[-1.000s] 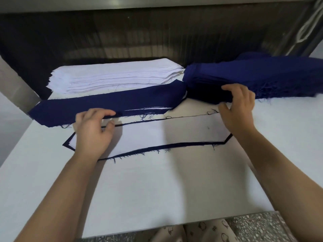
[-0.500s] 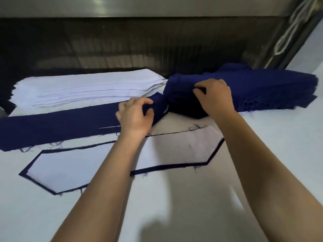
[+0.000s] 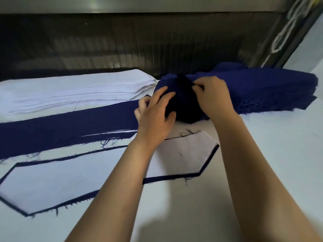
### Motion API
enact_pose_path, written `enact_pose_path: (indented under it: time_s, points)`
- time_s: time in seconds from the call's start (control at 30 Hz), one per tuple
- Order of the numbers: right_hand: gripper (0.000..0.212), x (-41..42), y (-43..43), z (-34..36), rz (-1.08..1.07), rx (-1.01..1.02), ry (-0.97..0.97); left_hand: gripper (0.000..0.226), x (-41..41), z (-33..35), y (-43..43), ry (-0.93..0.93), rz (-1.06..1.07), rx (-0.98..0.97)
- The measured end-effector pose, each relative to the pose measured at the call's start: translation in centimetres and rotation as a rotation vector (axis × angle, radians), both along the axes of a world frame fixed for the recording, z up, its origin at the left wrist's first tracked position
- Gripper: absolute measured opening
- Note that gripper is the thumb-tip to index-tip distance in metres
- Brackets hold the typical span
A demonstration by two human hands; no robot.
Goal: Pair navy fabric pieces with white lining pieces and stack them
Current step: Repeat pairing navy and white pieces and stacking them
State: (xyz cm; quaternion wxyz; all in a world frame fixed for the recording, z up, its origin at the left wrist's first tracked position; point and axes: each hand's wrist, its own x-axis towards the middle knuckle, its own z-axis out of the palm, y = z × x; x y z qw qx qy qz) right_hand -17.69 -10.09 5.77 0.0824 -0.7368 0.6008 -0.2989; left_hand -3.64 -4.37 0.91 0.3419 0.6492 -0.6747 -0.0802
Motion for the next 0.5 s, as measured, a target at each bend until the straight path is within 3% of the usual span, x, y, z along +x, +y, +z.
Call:
enact_pose_path:
  time_s: [0.2,0.4,0.5]
  points:
    - [0.022,0.1,-0.1,-0.7,-0.064,-0.085,-0.083,0.047,-0.3,0.1,0.0,0.003,-0.014,-0.045]
    - [0.021,0.5,0.6,-0.9,-0.082,-0.242,-0.134,0.048,-2.1,2.3,-0.3,0.220,-0.068,-0.093]
    - [0.019,1.0,1.2,-0.6,-0.069,-0.341,-0.152,0.045,-2.7,4.3,-1.3,0.213,-0.122,-0.029]
